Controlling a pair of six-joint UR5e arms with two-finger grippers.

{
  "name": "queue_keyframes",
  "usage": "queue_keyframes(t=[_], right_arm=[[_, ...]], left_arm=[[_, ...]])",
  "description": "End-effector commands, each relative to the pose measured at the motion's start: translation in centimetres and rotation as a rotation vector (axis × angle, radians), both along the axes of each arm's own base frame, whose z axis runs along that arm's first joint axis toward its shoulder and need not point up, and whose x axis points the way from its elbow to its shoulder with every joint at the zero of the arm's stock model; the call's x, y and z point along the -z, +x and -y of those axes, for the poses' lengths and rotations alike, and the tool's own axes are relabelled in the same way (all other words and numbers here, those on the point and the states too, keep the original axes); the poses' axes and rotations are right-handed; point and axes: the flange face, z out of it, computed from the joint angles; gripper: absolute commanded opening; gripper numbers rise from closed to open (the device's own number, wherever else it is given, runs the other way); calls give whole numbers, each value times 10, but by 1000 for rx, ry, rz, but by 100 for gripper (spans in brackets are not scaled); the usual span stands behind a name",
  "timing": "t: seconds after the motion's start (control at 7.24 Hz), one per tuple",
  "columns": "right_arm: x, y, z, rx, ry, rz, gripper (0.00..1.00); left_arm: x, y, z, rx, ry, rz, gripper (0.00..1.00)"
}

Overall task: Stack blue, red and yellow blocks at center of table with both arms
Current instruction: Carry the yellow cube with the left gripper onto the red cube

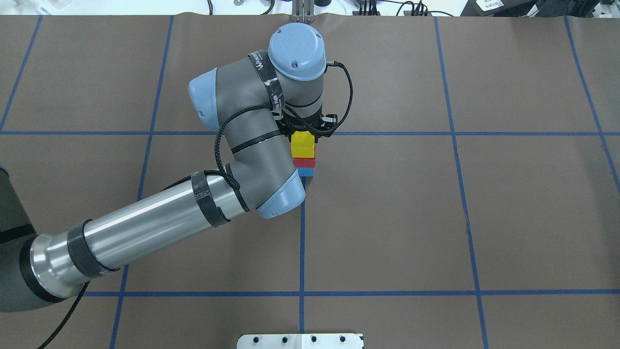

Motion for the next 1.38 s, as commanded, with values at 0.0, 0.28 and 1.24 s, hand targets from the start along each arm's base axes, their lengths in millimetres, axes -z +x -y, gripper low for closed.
queue_keyframes(t=[0.0,0.28,1.24], right_arm=[[0,0,0,0,0,0,100],[-1,0,0,1,0,0,100],[-3,0,-3,3,-3,0,100]], left_arm=[[1,1,-2,0,-2,-2,55],[2,2,-4,-2,-2,-3,62],[35,-59,-6,-42,92,-7,100]])
